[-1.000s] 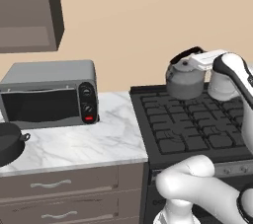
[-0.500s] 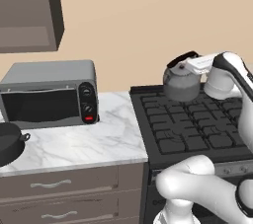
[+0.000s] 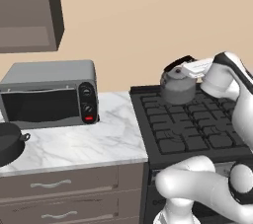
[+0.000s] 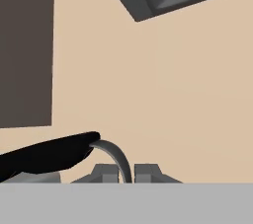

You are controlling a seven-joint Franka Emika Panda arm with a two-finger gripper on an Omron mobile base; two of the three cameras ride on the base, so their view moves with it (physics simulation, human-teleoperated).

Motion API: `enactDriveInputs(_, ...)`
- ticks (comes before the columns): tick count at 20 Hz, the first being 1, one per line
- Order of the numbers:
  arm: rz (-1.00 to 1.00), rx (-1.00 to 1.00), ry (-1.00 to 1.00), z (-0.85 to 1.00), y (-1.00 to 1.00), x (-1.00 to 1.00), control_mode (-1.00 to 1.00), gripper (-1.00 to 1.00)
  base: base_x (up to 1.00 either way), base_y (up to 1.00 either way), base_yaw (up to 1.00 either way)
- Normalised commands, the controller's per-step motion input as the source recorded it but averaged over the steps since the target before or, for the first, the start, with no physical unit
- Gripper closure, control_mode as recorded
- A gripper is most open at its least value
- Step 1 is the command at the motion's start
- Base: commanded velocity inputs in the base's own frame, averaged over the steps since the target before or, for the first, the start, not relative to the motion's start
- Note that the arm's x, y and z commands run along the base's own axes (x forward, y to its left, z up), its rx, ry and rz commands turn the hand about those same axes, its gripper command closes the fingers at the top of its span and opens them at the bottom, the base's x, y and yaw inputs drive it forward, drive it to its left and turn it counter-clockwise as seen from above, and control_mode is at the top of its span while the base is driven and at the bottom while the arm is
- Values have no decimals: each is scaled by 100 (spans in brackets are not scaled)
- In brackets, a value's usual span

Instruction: Pick the kettle from the cabinet and place it on a stove burner. Then pick the pot from the counter and place it on another stove burner. Finally, turn both burners on.

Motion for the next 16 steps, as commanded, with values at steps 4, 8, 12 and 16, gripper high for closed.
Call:
enactDriveInputs(4,0,0,0,-16,-9,26,-100,100,0,0,0)
enactDriveInputs(8,0,0,0,-14,-12,26,-100,100,0,0,0)
enactDriveInputs(12,0,0,0,-13,-10,24,-100,100,0,0,0)
enactDriveInputs(16,0,0,0,-6,-5,19,-100,100,0,0,0)
